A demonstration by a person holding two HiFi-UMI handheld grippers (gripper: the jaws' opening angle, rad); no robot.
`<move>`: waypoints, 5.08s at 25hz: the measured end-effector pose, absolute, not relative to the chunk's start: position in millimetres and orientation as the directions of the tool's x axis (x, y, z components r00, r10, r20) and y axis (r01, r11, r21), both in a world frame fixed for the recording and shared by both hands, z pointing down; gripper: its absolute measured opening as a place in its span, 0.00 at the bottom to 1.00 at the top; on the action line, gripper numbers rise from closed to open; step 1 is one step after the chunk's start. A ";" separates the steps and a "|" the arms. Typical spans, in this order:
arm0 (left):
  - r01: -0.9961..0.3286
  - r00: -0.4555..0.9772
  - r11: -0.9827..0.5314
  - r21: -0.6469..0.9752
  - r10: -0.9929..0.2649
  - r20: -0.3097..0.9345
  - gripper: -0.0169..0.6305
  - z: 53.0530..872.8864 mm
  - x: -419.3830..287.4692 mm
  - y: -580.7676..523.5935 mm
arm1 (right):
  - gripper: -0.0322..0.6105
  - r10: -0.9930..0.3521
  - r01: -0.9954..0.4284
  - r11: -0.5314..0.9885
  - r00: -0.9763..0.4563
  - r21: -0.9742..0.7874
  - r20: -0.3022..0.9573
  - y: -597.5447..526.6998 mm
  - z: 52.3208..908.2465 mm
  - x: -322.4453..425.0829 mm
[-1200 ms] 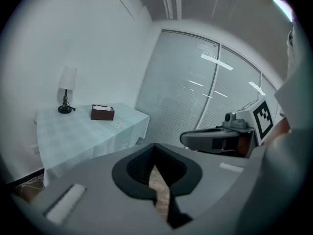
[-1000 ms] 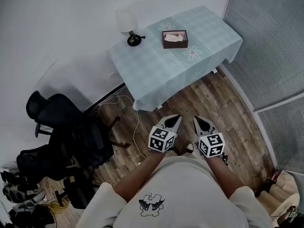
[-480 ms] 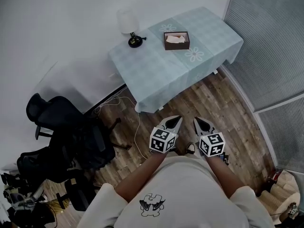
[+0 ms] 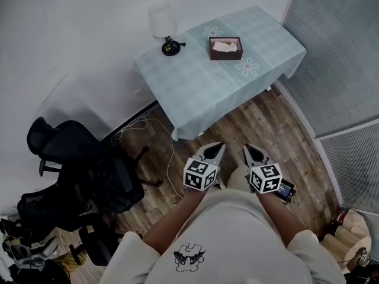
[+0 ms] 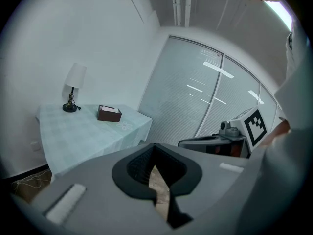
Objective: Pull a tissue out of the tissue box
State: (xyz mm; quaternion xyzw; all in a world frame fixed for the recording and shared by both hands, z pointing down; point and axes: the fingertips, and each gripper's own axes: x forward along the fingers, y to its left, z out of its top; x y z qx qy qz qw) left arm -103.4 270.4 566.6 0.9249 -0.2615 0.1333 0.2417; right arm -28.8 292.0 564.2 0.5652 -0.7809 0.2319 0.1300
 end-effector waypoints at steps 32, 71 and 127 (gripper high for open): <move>-0.691 0.720 -0.637 0.341 -0.562 0.408 0.04 565.8 73.5 -121.1 | 0.07 -0.713 -0.851 0.479 -0.521 -0.216 0.469 -111.1 575.0 140.0; -0.712 0.682 -0.617 0.335 -0.493 0.541 0.04 652.1 60.5 -237.3 | 0.07 -0.651 -0.886 0.444 -0.420 -0.131 0.633 -231.5 659.4 129.4; -0.726 0.674 -0.640 0.254 -0.587 0.447 0.04 589.4 28.2 -216.9 | 0.08 -0.701 -0.863 0.464 -0.494 -0.197 0.513 -202.3 587.2 108.9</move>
